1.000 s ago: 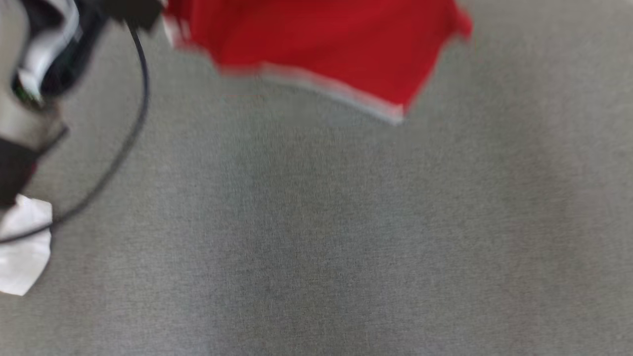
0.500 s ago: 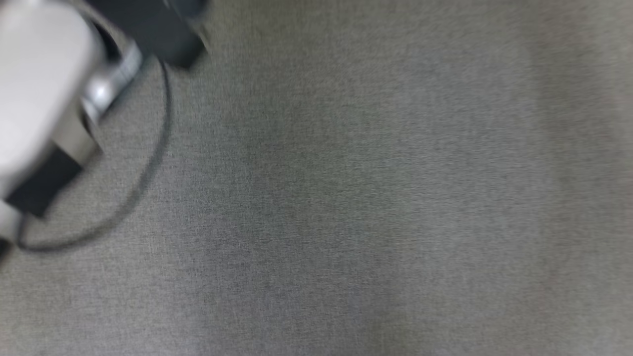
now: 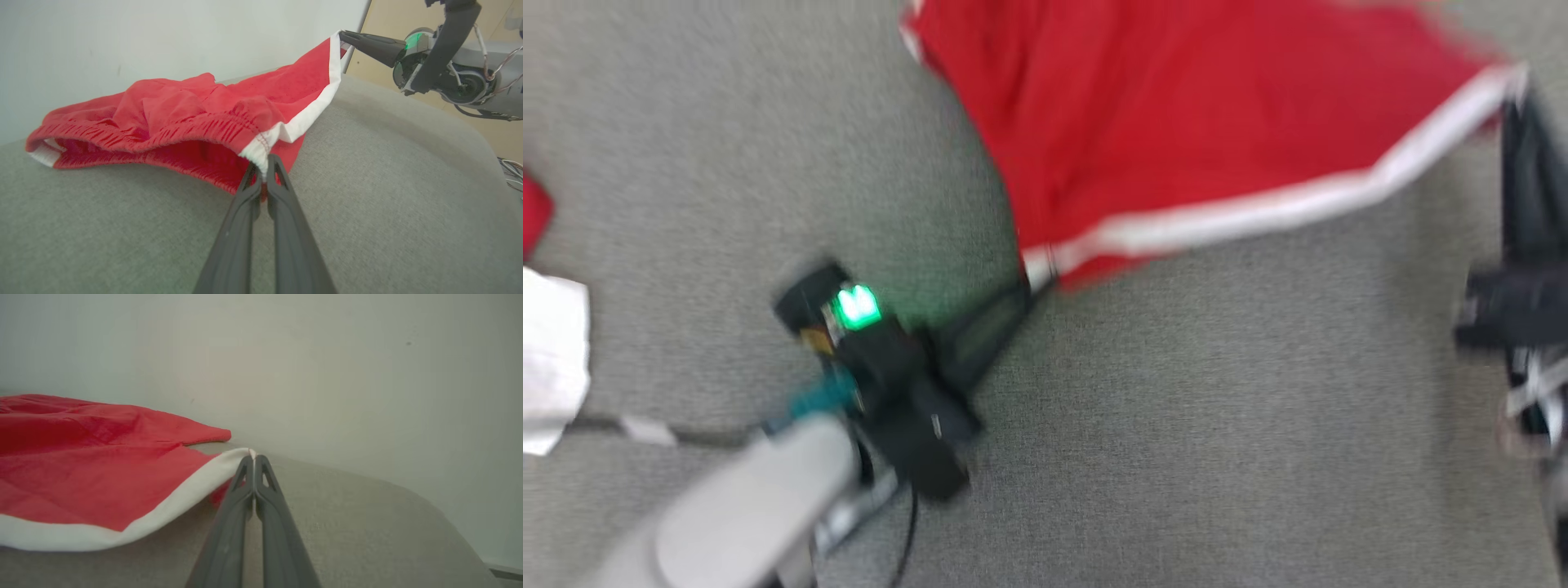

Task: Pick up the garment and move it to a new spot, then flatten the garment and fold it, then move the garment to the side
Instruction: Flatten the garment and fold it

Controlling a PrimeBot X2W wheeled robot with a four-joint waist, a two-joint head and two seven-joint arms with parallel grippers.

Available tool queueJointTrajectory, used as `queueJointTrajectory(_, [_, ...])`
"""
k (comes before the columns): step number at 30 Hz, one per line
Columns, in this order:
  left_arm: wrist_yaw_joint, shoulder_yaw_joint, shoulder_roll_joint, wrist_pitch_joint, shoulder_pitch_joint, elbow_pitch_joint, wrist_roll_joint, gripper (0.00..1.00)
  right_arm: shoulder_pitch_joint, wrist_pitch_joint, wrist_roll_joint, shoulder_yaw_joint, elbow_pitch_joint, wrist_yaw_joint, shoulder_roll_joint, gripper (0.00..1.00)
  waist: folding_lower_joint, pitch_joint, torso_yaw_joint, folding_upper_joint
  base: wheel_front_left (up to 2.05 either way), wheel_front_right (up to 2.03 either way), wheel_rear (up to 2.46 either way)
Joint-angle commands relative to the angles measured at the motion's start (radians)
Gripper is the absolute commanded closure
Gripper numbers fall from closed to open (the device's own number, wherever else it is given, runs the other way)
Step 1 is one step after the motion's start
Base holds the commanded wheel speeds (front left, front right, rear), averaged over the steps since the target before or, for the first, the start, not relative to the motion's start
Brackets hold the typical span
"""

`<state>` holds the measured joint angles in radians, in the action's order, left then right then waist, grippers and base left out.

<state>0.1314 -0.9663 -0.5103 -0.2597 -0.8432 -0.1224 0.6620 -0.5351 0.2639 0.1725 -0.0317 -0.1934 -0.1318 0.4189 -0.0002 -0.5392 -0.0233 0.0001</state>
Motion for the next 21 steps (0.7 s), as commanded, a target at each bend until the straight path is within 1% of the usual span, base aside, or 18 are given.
queueJointTrajectory(1, [-0.002, -0.013, 0.005, -0.006, 0.059, 0.014, -0.026, 1.00, 0.083, 0.001, -0.004, 0.021, 0.025, 0.002, -0.004, 1.00, 0.0002, 0.098, -0.001, -0.0001, 0.00, 0.00, 0.00])
queueJointTrajectory(4, [-0.002, -0.021, 0.000, -0.006, 0.144, 0.027, -0.060, 1.00, 0.218, 0.001, 0.006, 0.014, 0.081, 0.002, -0.009, 1.00, 0.0002, 0.140, -0.003, -0.0001, 0.00, 0.00, 0.00])
queueJointTrajectory(10, [-0.002, -0.010, -0.021, -0.006, 0.283, 0.057, -0.153, 1.00, 0.404, 0.001, 0.007, 0.016, 0.163, 0.002, 0.030, 1.00, 0.0002, 0.212, -0.016, -0.0001, 0.00, 0.00, 0.00])
queueJointTrajectory(13, [-0.004, 0.017, -0.029, -0.006, 0.361, 0.086, -0.166, 1.00, 0.483, 0.001, 0.011, 0.038, 0.197, 0.002, 0.039, 1.00, 0.0002, 0.246, -0.024, -0.0001, 0.00, 0.00, 0.00])
queueJointTrajectory(16, [-0.016, 0.038, -0.039, -0.006, 0.437, 0.125, -0.173, 1.00, 0.563, 0.001, 0.007, 0.071, 0.245, 0.002, 0.035, 1.00, 0.0002, 0.281, -0.031, -0.0001, 0.00, 0.00, 0.00])
queueJointTrajectory(21, [-0.032, 0.058, -0.060, -0.006, 0.526, 0.189, -0.150, 1.00, 0.666, 0.001, 0.014, 0.119, 0.299, 0.002, 0.044, 1.00, 0.0002, 0.308, -0.026, -0.0001, 0.00, 0.00, 0.00])
